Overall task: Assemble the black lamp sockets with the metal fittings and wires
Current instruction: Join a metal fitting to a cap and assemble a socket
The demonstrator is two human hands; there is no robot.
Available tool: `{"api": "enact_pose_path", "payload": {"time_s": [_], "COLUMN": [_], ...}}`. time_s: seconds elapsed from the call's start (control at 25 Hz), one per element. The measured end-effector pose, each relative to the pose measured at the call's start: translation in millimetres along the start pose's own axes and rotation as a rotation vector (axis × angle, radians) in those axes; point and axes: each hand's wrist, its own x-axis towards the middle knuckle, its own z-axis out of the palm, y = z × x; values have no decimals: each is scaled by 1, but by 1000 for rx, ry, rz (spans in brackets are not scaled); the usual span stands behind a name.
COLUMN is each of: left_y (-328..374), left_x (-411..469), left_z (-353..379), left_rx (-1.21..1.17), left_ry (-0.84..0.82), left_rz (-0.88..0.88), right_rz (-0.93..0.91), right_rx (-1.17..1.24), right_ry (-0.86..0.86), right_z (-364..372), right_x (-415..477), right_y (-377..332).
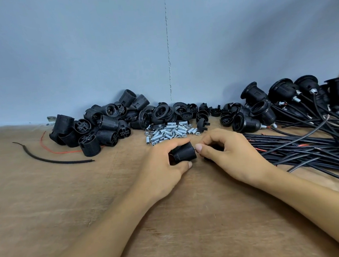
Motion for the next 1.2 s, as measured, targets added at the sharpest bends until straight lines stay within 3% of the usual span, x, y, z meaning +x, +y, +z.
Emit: {"api": "enact_pose_path", "payload": {"time_s": [0.68,0.88,1.2], "left_y": [3,3,4], "left_x": [0,0,0], "left_z": [1,1,3], "left_rx": [-42,-6,-4], "left_ry": [-38,-23,-7], "left_rz": [17,0,16], "right_rz": [51,-125,-127], "right_rx": [36,-147,-161], "right_ry": [5,31,-57], "right_z": [4,-3,2], "right_x": [-2,0,0], "right_y": [-5,-1,-1]}}
